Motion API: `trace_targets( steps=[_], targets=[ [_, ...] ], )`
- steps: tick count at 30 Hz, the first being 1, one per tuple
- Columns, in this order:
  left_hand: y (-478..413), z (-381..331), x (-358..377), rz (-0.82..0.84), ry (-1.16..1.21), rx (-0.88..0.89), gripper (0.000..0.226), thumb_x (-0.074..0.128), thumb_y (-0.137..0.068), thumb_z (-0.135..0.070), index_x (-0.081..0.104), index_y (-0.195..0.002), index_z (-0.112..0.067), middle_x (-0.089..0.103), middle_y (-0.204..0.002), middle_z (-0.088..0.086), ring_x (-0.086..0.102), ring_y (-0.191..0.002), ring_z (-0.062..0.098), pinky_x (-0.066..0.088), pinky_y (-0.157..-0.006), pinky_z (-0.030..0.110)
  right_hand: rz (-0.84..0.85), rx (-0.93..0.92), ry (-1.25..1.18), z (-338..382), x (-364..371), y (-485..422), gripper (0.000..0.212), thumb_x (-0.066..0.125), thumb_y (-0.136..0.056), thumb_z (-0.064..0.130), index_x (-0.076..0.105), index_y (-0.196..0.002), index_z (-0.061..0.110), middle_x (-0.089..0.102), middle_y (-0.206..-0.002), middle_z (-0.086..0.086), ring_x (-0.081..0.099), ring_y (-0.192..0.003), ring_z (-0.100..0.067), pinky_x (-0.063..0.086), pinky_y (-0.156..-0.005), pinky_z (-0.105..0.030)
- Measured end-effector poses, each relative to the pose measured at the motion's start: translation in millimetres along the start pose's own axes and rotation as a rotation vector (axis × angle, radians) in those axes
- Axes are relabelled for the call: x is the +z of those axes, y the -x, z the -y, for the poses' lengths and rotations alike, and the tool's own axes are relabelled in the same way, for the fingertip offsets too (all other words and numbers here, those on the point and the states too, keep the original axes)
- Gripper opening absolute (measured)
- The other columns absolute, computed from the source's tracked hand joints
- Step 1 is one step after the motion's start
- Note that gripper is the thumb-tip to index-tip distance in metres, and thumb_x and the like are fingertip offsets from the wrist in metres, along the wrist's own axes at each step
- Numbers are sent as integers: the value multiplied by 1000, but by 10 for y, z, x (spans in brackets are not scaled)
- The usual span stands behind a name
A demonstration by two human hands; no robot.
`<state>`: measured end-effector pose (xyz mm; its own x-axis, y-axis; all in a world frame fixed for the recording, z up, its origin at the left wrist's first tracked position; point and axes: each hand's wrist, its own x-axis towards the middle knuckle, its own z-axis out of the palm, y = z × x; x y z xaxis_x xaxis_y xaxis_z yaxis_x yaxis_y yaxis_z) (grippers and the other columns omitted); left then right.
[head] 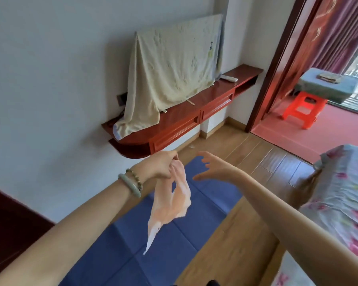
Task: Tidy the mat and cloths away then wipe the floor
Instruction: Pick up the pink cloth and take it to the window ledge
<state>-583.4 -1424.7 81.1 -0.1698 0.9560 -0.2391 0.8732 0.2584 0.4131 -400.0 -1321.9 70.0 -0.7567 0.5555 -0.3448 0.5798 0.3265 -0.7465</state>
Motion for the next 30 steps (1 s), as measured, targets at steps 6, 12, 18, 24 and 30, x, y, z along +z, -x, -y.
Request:
trace_targets(
  steps=[6,12,18,24,30],
  targets=[
    [-491,-852,3,-146,-229,277,47,56,-84,-1,45,-128,-10,48,-123,5,52,-113,20,41,-89,24,-13,-99,-260,-140,-366,17,86,82,-72,18,27,-139,22,53,-115,10,54,-100,0,46,-79,-15],
    [-886,-1327,-46,-341,-321,740,46,59,-75,11,56,-118,-6,50,-126,14,54,-112,28,43,-98,31,-207,-119,-314,-485,-897,-4,38,78,-75,19,60,-109,16,65,-97,5,63,-99,-15,50,-95,-35],
    [-1518,-1518,20,-106,346,517,83,81,-68,-16,36,-139,-19,43,-133,-5,41,-125,11,39,-100,27,-528,-50,-208,-796,-1483,24,6,70,-81,17,67,-87,18,65,-82,4,61,-78,-10,46,-67,-19],
    [-2268,-1415,643,225,832,202,111,88,-49,-50,28,-139,-27,52,-134,5,56,-119,18,50,-95,40,-729,-58,-258,-1098,-2316,30,13,70,-82,18,69,-91,9,69,-90,-3,66,-83,-16,55,-81,-32],
    [-3096,-2167,1024,438,585,292,56,74,-79,-8,39,-115,-32,52,-108,-14,54,-99,1,47,-93,24,-877,-92,-355,-1305,-3234,-173,8,71,-81,13,70,-88,16,66,-79,6,62,-74,-8,54,-75,-31]
  ],
)
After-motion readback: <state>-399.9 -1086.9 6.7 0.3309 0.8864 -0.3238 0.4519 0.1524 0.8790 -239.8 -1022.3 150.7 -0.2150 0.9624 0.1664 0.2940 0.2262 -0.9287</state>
